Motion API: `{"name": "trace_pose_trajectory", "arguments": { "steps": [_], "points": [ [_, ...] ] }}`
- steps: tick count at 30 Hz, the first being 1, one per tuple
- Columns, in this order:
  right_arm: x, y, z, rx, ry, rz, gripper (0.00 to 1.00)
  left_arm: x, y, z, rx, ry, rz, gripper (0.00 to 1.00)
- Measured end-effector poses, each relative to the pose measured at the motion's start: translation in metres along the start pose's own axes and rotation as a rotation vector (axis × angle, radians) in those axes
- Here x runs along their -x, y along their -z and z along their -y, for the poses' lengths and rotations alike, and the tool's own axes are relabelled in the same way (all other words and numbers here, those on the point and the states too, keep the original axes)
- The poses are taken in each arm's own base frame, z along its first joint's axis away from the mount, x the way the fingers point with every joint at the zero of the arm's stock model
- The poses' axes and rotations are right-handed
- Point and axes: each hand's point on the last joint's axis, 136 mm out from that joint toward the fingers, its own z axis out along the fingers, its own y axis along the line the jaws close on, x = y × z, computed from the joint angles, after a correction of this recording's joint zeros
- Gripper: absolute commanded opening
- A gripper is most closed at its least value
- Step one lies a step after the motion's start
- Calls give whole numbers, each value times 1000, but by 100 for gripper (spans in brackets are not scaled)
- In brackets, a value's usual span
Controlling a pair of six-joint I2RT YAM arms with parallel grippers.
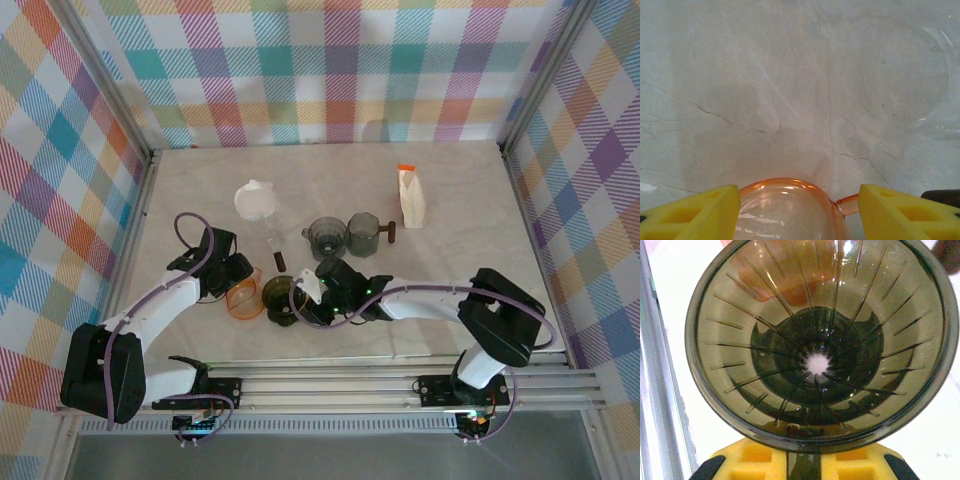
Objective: Place the coffee filter in the dripper
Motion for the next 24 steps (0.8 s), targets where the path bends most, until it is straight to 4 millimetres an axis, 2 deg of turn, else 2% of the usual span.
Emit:
{"name": "trace_pose_trajectory", "arguments": {
  "steps": [3,7,13,19,24],
  "points": [
    [-12,14,7,-62,-27,9,7,-6,0,4,-10,-12,-5,63],
    [-24,43,20,-169,-65,46,7,-16,0,12,-31,-32,-14,63],
    [-20,98,36,-319,-108,163,7,-43,1,31,-61,-79,-38,63],
    [-21,143,45,-417,-150,252,8,-74,-6,65,-78,-135,-76,63],
    [-30,170,53,-497,-180,275,8,-104,-17,101,-69,-213,-115,62]
  ]
}}
